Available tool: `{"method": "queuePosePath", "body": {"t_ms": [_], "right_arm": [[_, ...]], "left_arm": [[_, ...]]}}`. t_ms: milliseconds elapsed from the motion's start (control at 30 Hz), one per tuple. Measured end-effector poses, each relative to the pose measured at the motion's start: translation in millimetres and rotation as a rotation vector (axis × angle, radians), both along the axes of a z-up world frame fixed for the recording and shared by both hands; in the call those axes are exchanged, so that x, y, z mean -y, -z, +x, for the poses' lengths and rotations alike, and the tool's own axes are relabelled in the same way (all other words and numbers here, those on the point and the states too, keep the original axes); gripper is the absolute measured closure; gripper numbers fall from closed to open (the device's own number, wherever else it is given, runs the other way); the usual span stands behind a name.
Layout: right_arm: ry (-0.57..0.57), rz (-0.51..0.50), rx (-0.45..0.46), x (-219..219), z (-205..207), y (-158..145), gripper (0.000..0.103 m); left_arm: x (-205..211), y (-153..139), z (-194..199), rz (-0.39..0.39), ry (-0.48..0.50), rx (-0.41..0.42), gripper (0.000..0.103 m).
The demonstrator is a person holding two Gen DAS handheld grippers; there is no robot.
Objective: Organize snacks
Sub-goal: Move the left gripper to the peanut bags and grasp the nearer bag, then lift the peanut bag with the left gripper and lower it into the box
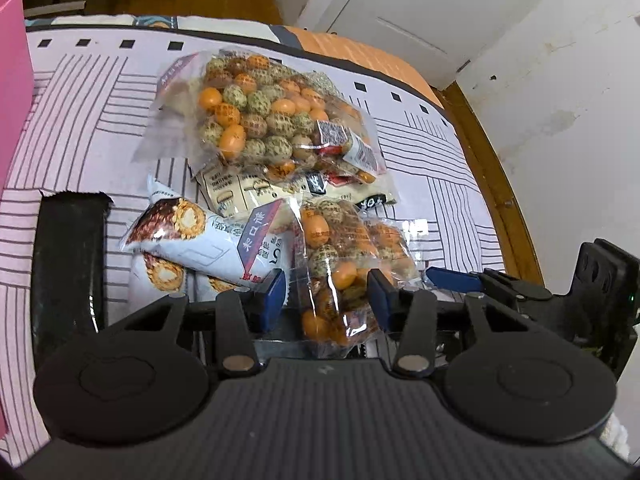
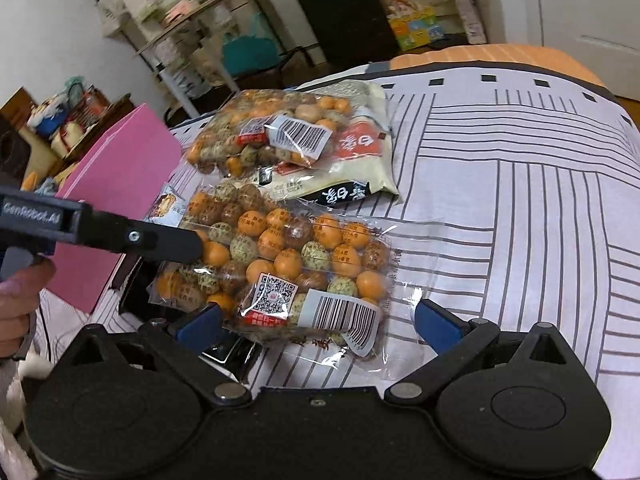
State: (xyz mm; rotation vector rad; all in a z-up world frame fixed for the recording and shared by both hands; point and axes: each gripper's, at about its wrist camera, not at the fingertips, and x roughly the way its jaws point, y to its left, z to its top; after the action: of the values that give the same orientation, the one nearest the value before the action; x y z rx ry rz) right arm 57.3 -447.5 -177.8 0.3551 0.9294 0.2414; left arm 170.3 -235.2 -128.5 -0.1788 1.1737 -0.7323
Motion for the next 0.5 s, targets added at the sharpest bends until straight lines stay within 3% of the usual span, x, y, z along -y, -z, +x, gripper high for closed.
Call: {"method": "queuePosePath", "body": {"t_ms": [200, 300, 400, 500], "right_arm": [[-0.006, -0.009, 0.048, -2.6, -8.9, 2.4, 0.0], [-0.061, -0.079, 0.072, -11.6, -17.0, 2.3, 0.0], [-0.045, -0.118, 0.059, -18.1, -14.2, 3.1, 0.0], [-0.023, -0.241, 0.046, -36.8, -8.5, 6.5, 0.0]], "left_arm": [[8.2, 5.5, -3.3, 0.021, -0.035, -0.015, 0.06], [10.4, 3.6, -10.1, 0.028, -0.047, 0.014, 0.06], [9.4, 4.1, -12.1, 0.025, -0.035, 0.024, 0.06], [9.1, 4.7, -10.9, 0.026, -0.022, 0.028, 0.06]]}}
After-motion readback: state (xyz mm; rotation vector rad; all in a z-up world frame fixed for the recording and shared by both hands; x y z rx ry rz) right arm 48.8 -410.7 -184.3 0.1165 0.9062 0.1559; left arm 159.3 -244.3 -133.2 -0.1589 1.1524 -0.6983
